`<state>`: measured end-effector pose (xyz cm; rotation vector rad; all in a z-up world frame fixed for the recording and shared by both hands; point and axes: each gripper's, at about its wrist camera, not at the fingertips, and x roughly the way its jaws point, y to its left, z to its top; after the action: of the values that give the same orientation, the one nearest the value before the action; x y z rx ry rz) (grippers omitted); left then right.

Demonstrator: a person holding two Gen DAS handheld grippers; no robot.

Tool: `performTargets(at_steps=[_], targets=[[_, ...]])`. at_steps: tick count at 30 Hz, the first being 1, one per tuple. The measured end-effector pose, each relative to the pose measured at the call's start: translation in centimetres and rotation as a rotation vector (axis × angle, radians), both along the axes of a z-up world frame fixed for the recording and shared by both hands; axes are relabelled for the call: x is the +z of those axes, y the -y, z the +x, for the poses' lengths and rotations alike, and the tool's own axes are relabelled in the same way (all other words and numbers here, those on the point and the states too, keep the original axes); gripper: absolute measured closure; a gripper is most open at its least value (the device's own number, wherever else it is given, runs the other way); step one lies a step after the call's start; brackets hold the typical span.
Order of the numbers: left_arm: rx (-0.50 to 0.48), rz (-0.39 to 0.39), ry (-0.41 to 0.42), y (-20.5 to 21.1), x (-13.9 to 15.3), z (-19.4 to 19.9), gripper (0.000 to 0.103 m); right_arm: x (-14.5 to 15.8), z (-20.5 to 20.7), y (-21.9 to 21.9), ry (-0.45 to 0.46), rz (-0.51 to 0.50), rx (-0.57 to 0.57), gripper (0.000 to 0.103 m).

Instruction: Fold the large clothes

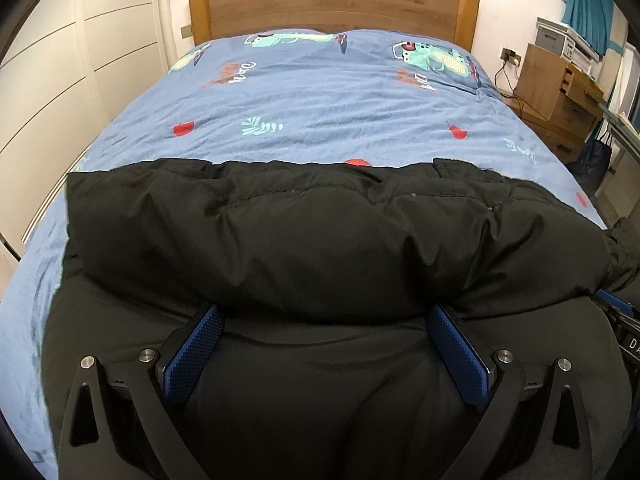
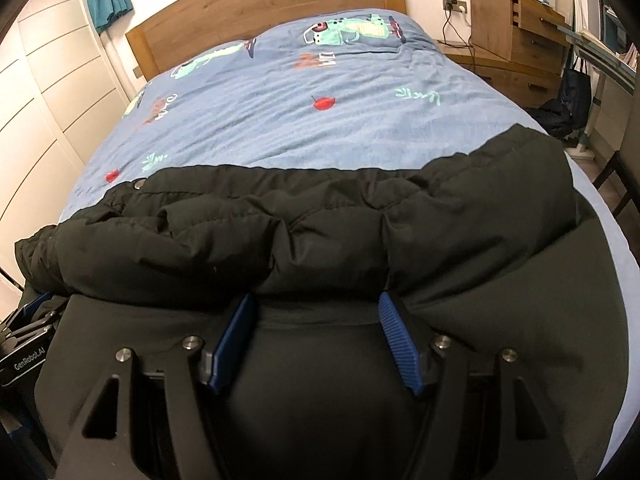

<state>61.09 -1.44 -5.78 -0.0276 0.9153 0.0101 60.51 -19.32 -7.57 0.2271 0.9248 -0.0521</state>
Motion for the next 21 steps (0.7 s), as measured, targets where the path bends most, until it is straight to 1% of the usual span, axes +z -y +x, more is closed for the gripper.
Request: performTargets(at_steps=[2,4,6,8,10,12,14,17,21], targets=[[0.001,-0.01,0.009,-0.4,1.1,-0.8,0.003,1.1,-0.6,-0.4,0.003,-0.021,0.002,0.039],[-0.01,-0.021,0.038,-0.5,2.6,-1.6,0.003,2.5,-1.6,-0.9,0.027,-0.034,0.018,0.039],[-0.026,-0.021,0.061,-0.3,3.7,-2.1,0.003,4.5,-2.9,-1.9,0.079,-0.029,0.048,0.039],[-0.042,-0.041,0.065,0.0,4.3,-2.0,0.003,6.0,-3.6,-2.8,0.116,-0.021,0.068,0.039],[-0.047,-0.051,0.061,0.3,4.4,-1.2,0.003,6.7,-3.7,-3.6,0.129,-0.003,0.086,0.039],[-0.048,-0.044,0.047,0.6,3.9,-0.2,0.003,6.4,-3.0,-4.6,0.118,-0.001,0.113,0.039],[-0.051,-0.033,0.016,0.7,2.8,1.2,0.003,5.0,-1.5,-5.2,0.084,-0.03,0.121,0.039],[-0.036,-0.043,-0.016,0.5,1.2,2.9,0.001,2.7,0.9,-4.8,0.036,-0.007,0.105,0.039],[-0.011,-0.048,-0.039,0.6,-0.2,5.0,0.001,1.2,3.3,-4.5,0.022,-0.014,0.093,0.039]])
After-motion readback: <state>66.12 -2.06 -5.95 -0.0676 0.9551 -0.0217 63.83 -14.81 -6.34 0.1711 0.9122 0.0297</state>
